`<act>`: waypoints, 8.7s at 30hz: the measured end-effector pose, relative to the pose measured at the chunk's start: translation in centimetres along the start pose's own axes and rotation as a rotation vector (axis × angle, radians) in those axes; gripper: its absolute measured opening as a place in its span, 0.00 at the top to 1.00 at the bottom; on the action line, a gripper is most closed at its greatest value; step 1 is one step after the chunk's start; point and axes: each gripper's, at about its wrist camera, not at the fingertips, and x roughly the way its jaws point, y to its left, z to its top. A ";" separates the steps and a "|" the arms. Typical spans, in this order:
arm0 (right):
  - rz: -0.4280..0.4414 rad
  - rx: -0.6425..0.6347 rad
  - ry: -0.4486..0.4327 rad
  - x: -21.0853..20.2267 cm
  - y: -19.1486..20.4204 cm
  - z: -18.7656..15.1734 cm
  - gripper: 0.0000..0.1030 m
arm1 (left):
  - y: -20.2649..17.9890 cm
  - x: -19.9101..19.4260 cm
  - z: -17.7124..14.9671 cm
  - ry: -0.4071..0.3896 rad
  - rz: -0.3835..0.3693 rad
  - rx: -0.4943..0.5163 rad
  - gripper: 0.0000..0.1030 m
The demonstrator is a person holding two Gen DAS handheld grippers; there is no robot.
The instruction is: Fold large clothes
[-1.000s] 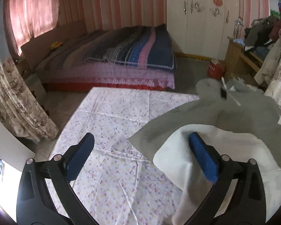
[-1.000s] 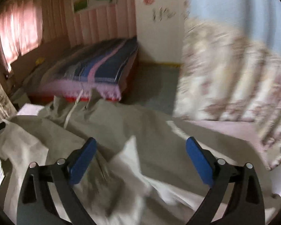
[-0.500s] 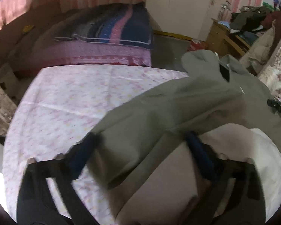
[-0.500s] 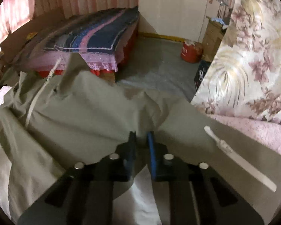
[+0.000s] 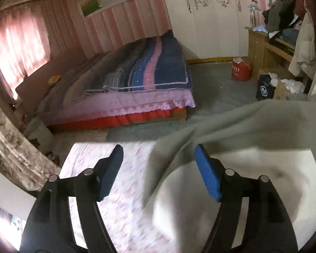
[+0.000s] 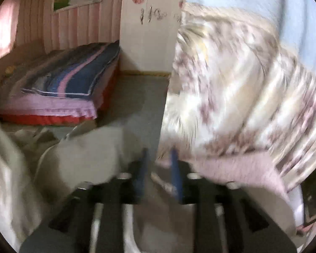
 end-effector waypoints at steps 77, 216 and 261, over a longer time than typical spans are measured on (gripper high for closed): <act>0.044 0.007 -0.184 -36.1 -10.1 -16.9 0.03 | 0.6 -26.3 -15.1 -0.001 -0.253 -0.048 0.05; 0.121 -0.052 0.010 -14.1 -1.3 -14.7 0.46 | 2.5 -14.9 -15.2 0.115 -0.028 0.019 0.58; -0.387 0.003 0.139 -11.0 -22.6 -19.0 0.28 | -0.7 -22.7 -17.4 -0.012 -0.191 -0.138 0.04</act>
